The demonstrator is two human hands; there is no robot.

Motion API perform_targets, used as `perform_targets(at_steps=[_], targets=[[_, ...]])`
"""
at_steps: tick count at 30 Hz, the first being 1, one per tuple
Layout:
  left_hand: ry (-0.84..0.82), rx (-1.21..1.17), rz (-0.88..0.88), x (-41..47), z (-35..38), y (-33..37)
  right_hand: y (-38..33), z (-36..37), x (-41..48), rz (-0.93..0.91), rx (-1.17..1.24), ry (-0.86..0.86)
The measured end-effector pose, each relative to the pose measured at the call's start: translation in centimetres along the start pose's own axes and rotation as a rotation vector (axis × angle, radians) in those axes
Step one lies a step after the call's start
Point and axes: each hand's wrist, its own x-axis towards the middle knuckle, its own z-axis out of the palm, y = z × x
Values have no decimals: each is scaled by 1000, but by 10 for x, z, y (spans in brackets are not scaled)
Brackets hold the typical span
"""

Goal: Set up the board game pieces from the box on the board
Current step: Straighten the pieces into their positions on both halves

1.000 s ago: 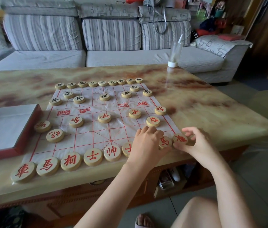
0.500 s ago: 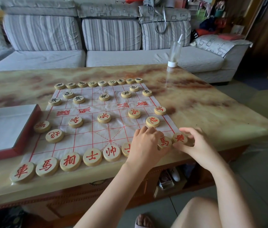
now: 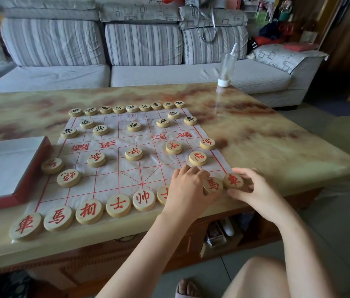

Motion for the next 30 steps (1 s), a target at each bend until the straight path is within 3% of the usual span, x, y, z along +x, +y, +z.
perform_targets(at_steps=[9,20,26,30], targets=[[19,11,-5,2,1,0,6,0,3,-23,-90,-21],[49,-13,-15,3,-12,-4,-14,-7,1,7,28,-5],[-19,-126,-85,36,-43,-32,-47,-25,57,-77,-96,83],[-102,-165,-84,59,-40,-42,-43,-9,106,-2,-79,101]])
